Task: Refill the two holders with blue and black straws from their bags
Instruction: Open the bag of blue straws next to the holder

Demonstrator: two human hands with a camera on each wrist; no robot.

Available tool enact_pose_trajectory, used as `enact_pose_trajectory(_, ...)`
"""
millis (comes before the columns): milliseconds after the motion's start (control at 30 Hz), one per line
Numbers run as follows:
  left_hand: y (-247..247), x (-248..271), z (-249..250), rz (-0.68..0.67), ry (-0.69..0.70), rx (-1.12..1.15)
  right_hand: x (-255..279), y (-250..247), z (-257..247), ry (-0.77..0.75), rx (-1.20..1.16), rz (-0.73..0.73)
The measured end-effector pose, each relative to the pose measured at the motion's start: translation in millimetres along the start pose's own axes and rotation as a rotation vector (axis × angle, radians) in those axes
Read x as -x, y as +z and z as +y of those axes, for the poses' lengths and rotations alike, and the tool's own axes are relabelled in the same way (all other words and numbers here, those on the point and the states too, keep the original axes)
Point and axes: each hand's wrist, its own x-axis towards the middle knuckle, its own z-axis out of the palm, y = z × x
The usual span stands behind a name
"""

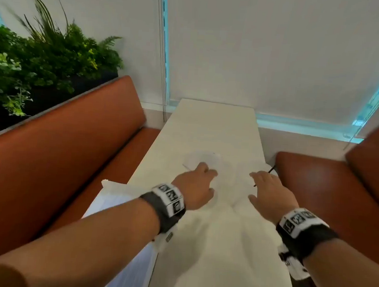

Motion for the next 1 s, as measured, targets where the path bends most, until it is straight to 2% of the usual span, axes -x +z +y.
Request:
enact_pose_trajectory(100,12,-32,-11,-0.074,-0.113,-0.120,-20,13,3,0.065,0.062,-0.090)
enact_pose_trajectory(233,32,-51,-25,-0.133,-0.114,-0.194,-31,30,3,0.069,0.069,-0.172)
enact_pose_trajectory(333,40,-52,-28,-0.091,-0.102,-0.231,-28,31,5,0.081,0.028,-0.152)
enact_pose_trajectory(533,53,-16,-27,0.032,-0.016,-0.238,12,33,14,0.046,-0.006,0.026)
enact_pose_trajectory(633,61,12,-19,0.026,0.003,-0.265,39,36,9,0.041,-0.043,0.063)
enact_pose_trajectory(900,65,49,-5,-0.043,-0.031,-0.253,78,38,-12,0.044,-0.013,-0.055)
enact_pose_trajectory(1000,52,61,2,0.072,-0.019,-0.162,83,25,-19,0.071,0.012,-0.049)
